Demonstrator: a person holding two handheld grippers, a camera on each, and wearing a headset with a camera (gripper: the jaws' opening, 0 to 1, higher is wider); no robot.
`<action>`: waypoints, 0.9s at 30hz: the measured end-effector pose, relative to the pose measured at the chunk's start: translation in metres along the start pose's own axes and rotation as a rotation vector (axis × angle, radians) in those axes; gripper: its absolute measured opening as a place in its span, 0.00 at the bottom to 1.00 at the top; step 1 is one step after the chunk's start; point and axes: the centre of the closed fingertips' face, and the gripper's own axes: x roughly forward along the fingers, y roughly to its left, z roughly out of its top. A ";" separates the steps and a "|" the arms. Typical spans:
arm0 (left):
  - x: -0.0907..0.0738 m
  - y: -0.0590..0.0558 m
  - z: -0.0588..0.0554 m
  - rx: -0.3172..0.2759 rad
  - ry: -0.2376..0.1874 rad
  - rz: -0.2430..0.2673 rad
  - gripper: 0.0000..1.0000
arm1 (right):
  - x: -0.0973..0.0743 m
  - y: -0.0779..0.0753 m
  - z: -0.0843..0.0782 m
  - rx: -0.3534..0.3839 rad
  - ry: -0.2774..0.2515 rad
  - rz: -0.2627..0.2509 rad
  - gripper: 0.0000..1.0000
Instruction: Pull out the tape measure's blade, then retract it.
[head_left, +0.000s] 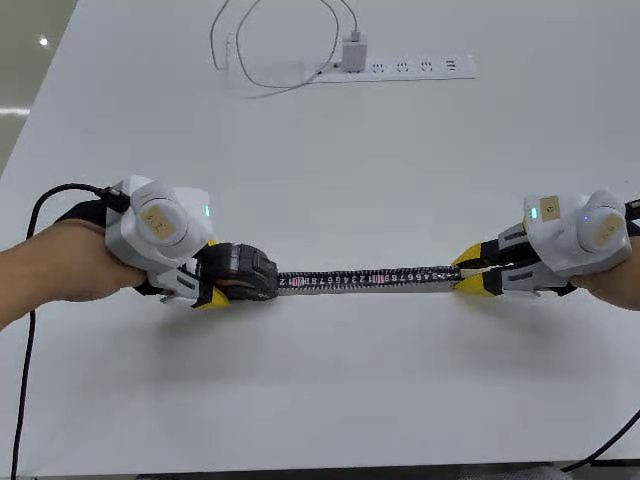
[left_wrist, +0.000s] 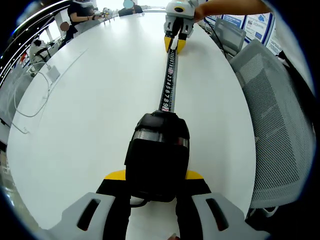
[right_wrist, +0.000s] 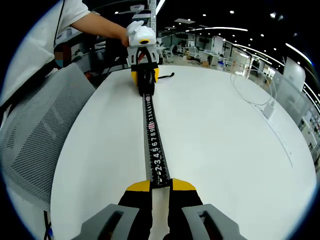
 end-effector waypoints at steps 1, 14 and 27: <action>0.000 0.000 0.000 0.000 0.000 0.001 0.30 | 0.000 0.000 -0.001 0.001 0.004 0.001 0.06; 0.001 0.000 0.000 -0.001 -0.002 0.001 0.30 | -0.006 -0.001 -0.009 0.006 0.024 0.005 0.06; 0.000 0.000 0.000 -0.002 -0.002 0.003 0.30 | -0.016 -0.002 -0.019 0.011 0.046 0.007 0.06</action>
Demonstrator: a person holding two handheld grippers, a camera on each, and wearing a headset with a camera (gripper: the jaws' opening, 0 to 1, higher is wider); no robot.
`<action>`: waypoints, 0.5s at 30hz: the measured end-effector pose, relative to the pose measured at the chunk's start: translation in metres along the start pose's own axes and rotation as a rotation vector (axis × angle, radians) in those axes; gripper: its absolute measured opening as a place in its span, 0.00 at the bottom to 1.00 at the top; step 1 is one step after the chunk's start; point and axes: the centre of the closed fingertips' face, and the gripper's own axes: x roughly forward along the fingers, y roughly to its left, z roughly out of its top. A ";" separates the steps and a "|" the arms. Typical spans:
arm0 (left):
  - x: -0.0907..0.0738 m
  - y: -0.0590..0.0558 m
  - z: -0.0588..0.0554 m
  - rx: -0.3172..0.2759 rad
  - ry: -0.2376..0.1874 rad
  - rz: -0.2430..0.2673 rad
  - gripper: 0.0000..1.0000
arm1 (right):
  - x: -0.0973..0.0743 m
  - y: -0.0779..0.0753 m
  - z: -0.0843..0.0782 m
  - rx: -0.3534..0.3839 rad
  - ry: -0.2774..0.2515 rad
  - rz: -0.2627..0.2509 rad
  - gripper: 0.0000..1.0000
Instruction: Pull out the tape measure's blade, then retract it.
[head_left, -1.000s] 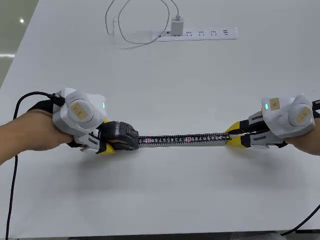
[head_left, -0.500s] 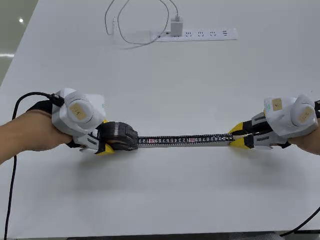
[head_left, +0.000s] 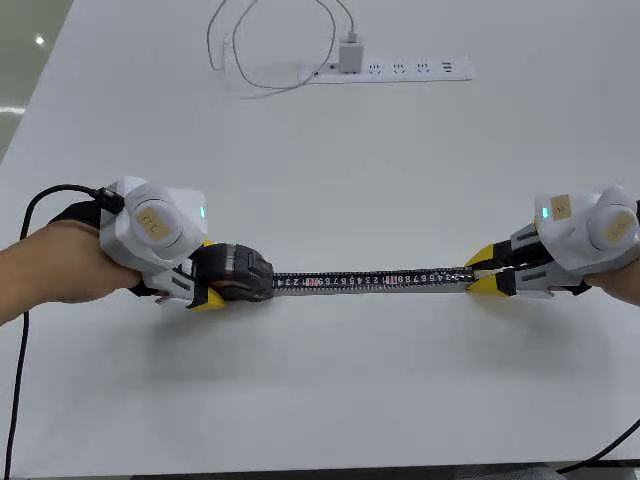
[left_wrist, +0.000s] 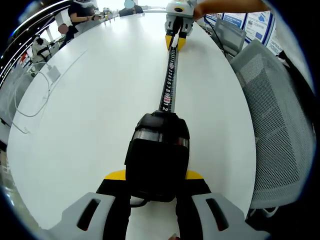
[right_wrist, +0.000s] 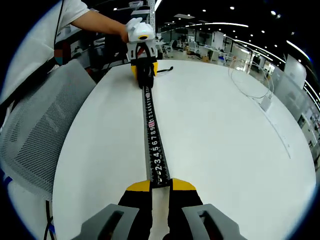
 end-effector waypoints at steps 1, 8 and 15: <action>0.000 0.000 0.000 -0.001 0.000 0.000 0.30 | -0.001 0.000 -0.001 0.002 0.001 0.000 0.06; 0.000 0.001 0.000 -0.005 -0.003 0.001 0.30 | -0.003 -0.002 -0.003 0.004 0.006 -0.003 0.07; 0.000 0.002 0.001 -0.015 0.000 0.004 0.30 | -0.002 0.000 -0.002 0.009 0.027 0.005 0.08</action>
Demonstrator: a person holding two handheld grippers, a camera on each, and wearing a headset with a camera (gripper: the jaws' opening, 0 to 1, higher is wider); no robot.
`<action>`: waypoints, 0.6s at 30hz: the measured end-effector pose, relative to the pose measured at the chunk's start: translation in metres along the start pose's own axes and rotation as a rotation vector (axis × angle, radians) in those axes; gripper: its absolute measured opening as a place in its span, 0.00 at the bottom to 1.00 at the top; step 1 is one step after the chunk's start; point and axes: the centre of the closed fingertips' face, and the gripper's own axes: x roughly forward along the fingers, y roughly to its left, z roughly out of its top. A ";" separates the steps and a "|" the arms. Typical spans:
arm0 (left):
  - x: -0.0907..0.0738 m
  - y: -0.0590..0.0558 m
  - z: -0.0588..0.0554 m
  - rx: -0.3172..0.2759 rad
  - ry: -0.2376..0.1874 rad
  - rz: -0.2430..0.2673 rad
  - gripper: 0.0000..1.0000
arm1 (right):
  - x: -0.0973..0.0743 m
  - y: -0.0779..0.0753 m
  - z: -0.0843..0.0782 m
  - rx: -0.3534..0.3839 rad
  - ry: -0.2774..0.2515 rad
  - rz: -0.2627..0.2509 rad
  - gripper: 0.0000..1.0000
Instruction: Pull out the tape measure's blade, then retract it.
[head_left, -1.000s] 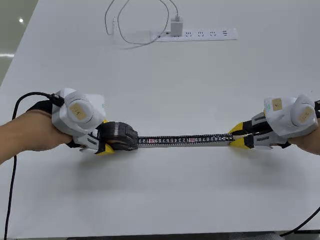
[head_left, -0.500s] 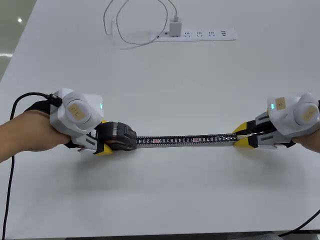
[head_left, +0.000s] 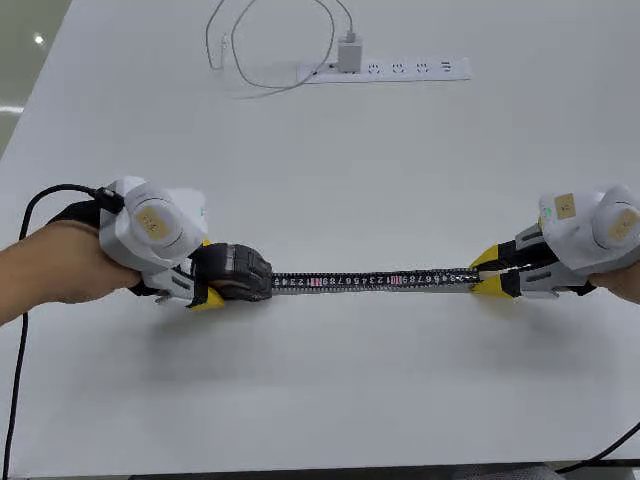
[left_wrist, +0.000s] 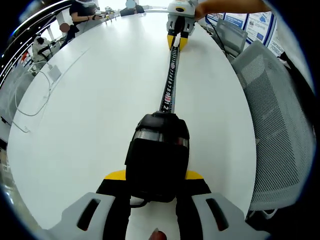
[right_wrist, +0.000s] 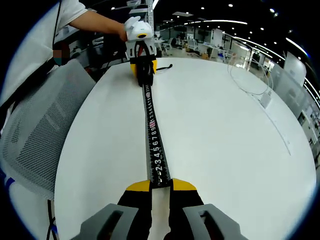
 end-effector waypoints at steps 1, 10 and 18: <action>0.000 0.000 0.000 -0.005 -0.003 -0.002 0.30 | 0.000 0.000 0.000 -0.003 0.006 0.000 0.08; 0.000 0.000 0.000 -0.004 0.010 -0.007 0.30 | 0.000 0.000 -0.001 -0.024 0.032 -0.009 0.09; -0.001 -0.001 0.000 -0.002 -0.002 0.000 0.30 | 0.000 0.000 -0.002 -0.018 0.034 -0.008 0.09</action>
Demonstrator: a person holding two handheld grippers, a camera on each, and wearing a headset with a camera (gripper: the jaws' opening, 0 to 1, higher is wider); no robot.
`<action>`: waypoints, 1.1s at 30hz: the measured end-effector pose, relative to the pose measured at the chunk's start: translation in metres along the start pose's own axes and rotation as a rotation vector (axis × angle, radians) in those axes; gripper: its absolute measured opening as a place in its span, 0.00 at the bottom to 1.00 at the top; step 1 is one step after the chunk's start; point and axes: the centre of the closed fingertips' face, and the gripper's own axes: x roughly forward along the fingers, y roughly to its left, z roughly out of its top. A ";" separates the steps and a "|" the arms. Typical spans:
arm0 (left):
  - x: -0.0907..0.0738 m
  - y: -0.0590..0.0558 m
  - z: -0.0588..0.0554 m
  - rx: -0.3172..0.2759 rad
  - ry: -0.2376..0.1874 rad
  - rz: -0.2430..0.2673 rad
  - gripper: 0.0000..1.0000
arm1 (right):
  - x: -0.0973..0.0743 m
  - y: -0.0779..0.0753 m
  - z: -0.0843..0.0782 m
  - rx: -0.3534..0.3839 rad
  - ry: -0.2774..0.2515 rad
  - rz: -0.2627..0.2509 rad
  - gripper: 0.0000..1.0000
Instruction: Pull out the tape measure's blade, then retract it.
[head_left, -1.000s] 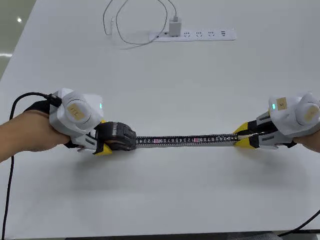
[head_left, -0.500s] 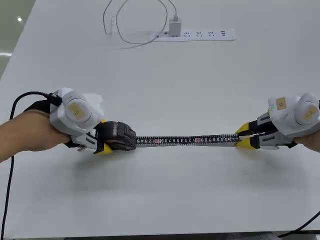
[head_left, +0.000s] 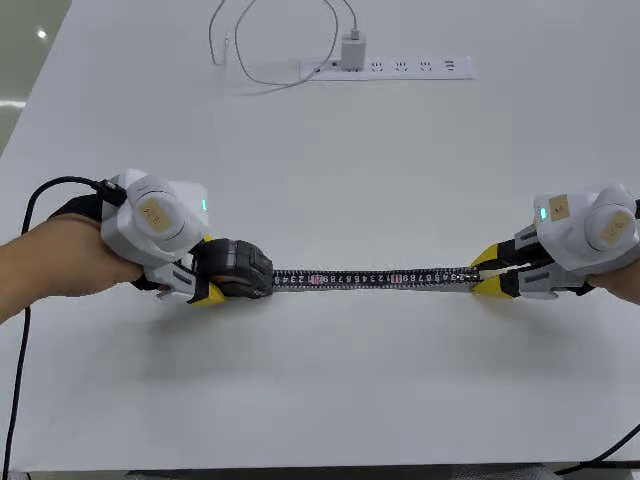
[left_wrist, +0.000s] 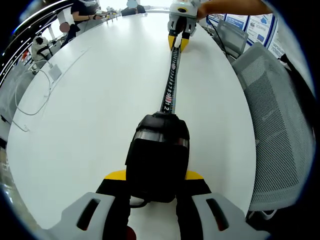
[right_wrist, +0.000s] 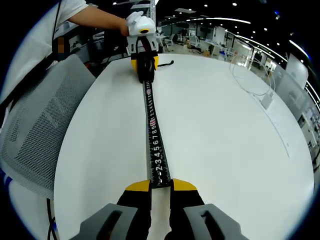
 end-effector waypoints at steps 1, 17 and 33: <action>0.000 0.000 0.000 -0.002 -0.004 -0.003 0.30 | 0.000 0.000 0.000 0.000 0.000 0.001 0.09; 0.000 0.001 0.001 0.003 -0.006 0.002 0.31 | 0.002 -0.001 -0.001 -0.023 0.020 -0.011 0.10; 0.000 0.000 -0.001 -0.041 -0.002 -0.003 0.31 | 0.001 0.000 0.002 -0.004 0.009 -0.016 0.14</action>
